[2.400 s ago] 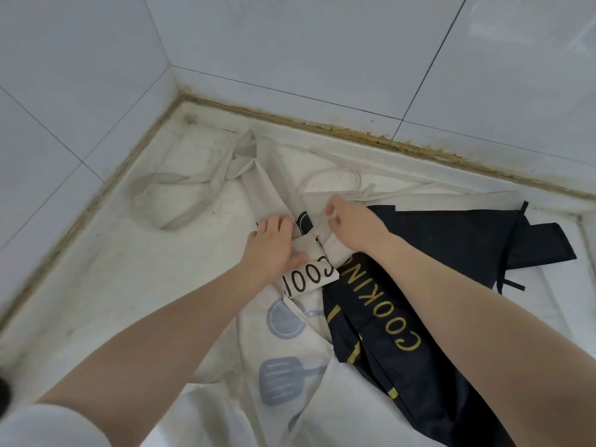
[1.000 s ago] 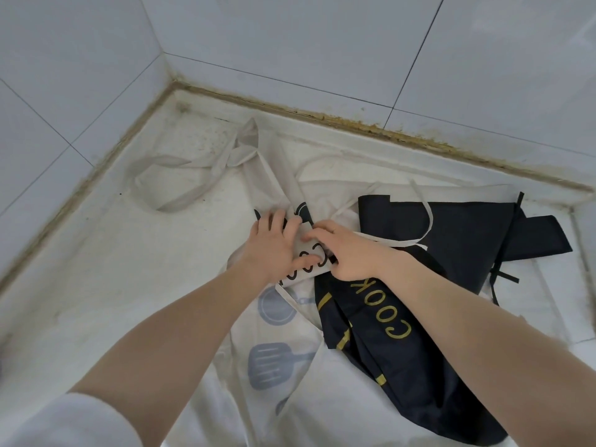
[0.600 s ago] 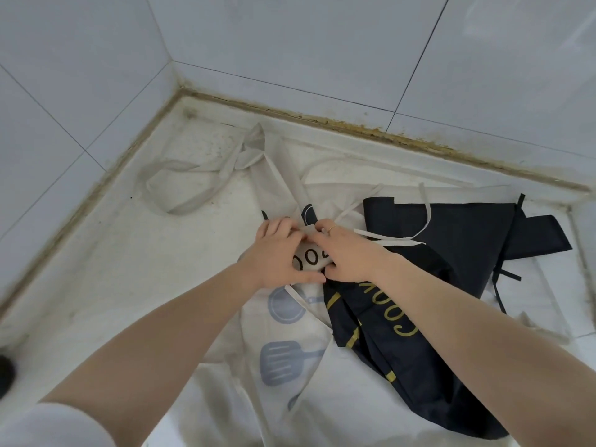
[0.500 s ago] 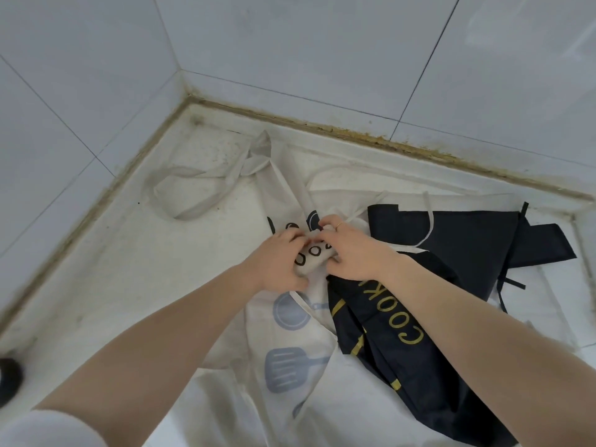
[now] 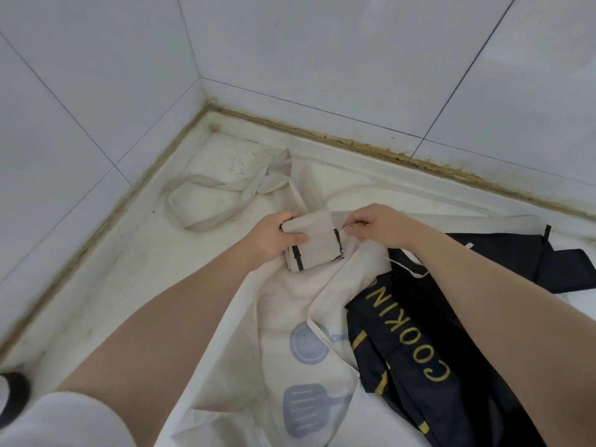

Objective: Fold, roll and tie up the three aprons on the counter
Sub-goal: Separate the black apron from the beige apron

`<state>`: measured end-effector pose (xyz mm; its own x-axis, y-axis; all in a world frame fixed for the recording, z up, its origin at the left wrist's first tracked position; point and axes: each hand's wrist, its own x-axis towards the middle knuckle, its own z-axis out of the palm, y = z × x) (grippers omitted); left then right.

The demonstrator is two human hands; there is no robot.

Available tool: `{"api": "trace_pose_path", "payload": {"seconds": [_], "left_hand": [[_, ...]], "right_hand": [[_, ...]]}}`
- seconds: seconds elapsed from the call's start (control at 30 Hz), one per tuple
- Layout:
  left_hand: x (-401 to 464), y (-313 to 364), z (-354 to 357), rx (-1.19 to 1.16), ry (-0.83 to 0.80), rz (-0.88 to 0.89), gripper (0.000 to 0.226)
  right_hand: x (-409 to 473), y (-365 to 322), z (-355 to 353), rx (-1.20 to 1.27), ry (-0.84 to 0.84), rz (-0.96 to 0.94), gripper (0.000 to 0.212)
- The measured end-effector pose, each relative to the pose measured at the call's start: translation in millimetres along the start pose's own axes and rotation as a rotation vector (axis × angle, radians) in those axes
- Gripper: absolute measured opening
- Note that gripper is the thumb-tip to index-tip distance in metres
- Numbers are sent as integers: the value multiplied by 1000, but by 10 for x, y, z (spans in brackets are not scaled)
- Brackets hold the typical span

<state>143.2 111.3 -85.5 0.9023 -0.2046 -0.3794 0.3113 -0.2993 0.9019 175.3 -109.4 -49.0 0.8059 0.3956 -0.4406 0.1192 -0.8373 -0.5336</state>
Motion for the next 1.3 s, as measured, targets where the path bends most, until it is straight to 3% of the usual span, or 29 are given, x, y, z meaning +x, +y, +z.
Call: {"api": "trace_pose_path", "payload": {"seconds": [0.13,0.27,0.43,0.53,0.63,0.73,0.87,1.0,1.17,1.23,1.3], "left_hand": [[156,-25,-38,200,71,32,37],[256,-73,31,429,121,38,41],[315,-89,27,563,323,-147,68],[340,-63,37,576,305,-169,68],[377,-115,29,467,262,-114,60],[370,-128,66,358,258,-59,47],[365,-159,104,302,228,34,35],[385,-182,62,308,205,78,54],[371,-91,-3,-48,137,8,99],[396,-75,-17,-113,134,-50,103],[408,-6,-39,-203,104,-104,92]], "right_hand": [[96,117,-155,39,62,81,25],[259,151,-45,-188,-70,203,35],[431,-135,232,-276,229,-11,32],[528,-300,389,-159,133,16,43],[605,-364,456,-29,136,107,50],[668,-413,459,183,189,233,38],[768,-549,516,105,219,367,39],[923,-609,517,149,365,448,32],[974,-461,428,368,480,399,25],[932,-403,382,492,513,374,12],[863,-391,314,682,531,346,6]]}}
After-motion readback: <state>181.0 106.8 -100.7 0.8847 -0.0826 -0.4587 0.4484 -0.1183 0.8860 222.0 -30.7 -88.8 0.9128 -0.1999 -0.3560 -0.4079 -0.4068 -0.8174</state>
